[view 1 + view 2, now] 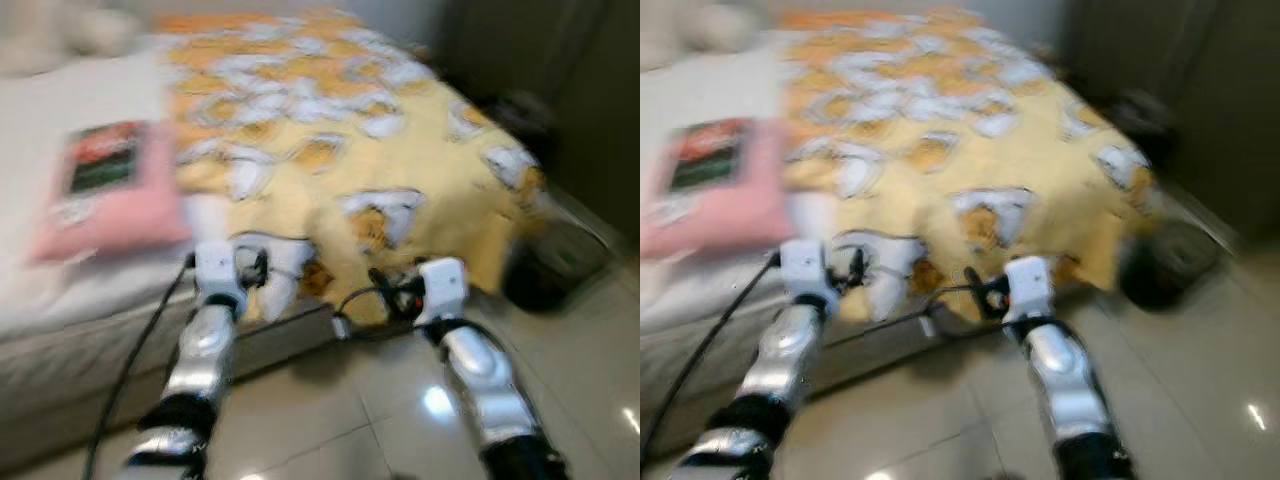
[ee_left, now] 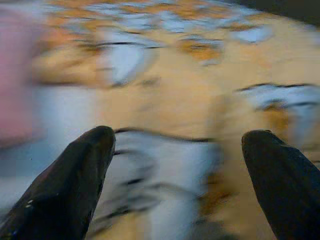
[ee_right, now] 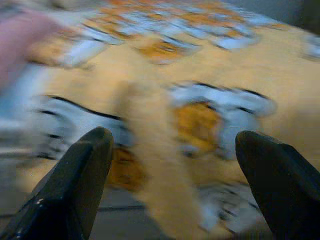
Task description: Clean up the room
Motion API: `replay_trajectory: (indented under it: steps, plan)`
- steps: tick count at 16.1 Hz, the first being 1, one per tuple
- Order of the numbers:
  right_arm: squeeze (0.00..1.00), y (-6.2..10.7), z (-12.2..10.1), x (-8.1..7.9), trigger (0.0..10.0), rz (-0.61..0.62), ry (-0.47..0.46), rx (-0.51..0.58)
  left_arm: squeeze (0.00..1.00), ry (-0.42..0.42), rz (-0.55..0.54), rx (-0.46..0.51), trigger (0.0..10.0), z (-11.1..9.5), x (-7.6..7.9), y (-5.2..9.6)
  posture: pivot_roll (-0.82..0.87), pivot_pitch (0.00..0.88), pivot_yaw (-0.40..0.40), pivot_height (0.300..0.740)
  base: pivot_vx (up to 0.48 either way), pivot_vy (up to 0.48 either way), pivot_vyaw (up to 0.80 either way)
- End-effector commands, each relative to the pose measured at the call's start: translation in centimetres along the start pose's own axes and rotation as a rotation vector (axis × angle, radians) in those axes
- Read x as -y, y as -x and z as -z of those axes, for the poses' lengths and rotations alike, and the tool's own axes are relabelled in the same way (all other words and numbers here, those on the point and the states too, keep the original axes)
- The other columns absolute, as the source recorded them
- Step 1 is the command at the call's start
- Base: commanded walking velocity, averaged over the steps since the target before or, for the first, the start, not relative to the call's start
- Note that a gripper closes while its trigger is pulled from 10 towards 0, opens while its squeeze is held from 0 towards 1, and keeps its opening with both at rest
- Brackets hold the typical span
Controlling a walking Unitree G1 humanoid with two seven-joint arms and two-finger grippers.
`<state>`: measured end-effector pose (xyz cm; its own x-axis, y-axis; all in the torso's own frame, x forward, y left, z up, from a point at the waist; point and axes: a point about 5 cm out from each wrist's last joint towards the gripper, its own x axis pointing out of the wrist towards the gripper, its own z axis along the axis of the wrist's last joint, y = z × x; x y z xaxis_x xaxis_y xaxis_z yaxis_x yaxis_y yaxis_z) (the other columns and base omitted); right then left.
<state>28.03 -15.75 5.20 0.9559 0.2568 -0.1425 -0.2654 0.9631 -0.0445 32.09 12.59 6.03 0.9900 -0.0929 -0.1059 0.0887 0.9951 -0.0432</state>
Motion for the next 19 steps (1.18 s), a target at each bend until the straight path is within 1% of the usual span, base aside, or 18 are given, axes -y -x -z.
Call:
replay_trajectory:
  steps: [1,3,4,7,9,10,11,12,13,14,15,16,17,19]
  plan:
    - [0.0,-0.5,-0.6,-0.8,10.0,-0.016,-0.016,0.019,0.0,-0.03,-0.018,-0.017,10.0,0.4,-0.9,0.2,-0.06,0.0,0.036,0.74,0.0,0.465,-0.74]
    - [0.0,-0.5,-0.5,-0.8,10.0,-0.014,-0.015,0.014,0.0,-0.027,-0.028,-0.018,10.0,0.2,-1.0,0.0,-0.06,0.0,0.036,0.74,0.0,0.469,-0.74]
    - [0.0,-0.5,-0.5,-0.8,10.0,-0.012,-0.018,0.021,0.0,-0.041,-0.055,-0.018,10.0,0.1,-1.5,-0.1,-0.06,0.0,0.037,0.74,0.0,0.48,0.0]
    - [0.0,-0.5,-0.5,-0.8,10.0,-0.014,-0.017,0.016,0.0,-0.062,-0.065,-0.03,10.0,0.2,-1.8,-0.2,-0.06,0.0,0.038,0.74,0.0,0.48,0.0]
    - [0.0,-0.6,-0.5,-0.9,10.0,-0.016,-0.016,0.02,0.0,-0.186,-0.027,-0.029,10.0,-0.1,-0.6,-0.6,-0.06,0.0,0.038,0.74,0.0,0.0,0.0]
    - [0.0,-0.6,-0.6,-0.9,10.0,-0.013,-0.017,0.023,0.0,-0.217,-0.002,-0.029,10.0,-0.1,0.1,-0.8,-0.06,0.0,0.038,0.74,0.0,0.0,0.0]
    - [0.0,-0.6,-0.7,-0.9,10.0,-0.01,-0.019,0.028,0.0,-0.157,0.002,-0.022,10.0,-0.2,0.2,-0.7,-0.06,0.0,0.04,0.74,0.0,0.0,0.0]
    - [0.0,-0.6,-0.8,-0.8,10.0,-0.001,-0.023,0.04,0.0,-0.098,0.014,0.006,10.0,-0.5,0.3,-0.6,-0.07,0.0,0.041,0.74,0.0,0.0,0.0]
    - [0.0,0.0,-1.4,-0.1,10.0,0.069,-0.061,0.088,0.0,-0.039,0.027,0.055,10.0,-0.9,0.5,-0.3,-0.07,0.0,0.041,0.74,0.465,0.0,0.0]
    - [0.0,0.4,-1.5,0.5,10.0,0.127,-0.087,0.106,0.0,-0.007,0.037,0.067,10.0,-1.1,0.7,-0.2,-0.07,0.0,0.041,0.74,0.465,0.0,0.0]
    - [0.0,0.6,-1.3,0.8,10.0,0.161,-0.081,0.099,0.26,-0.01,0.041,0.074,10.0,-1.2,0.9,-0.1,-0.07,0.0,0.044,0.74,0.469,0.0,0.0]
    - [0.0,1.0,-0.7,1.1,10.0,0.188,-0.079,0.081,1.0,0.002,0.052,0.084,10.0,-1.3,1.4,0.0,-0.07,0.0,0.046,0.74,0.48,0.0,0.0]
    - [0.0,1.2,-0.1,1.1,10.0,0.204,-0.094,0.055,1.0,-0.01,0.106,0.097,10.0,-1.7,2.5,-0.1,-0.07,0.0,0.049,0.74,0.48,0.0,0.0]
    - [0.0,1.1,0.0,1.0,10.0,0.206,-0.097,0.048,1.0,-0.009,0.146,0.088,10.0,-1.7,3.1,-0.2,-0.07,0.0,0.057,0.74,0.48,0.0,0.0]
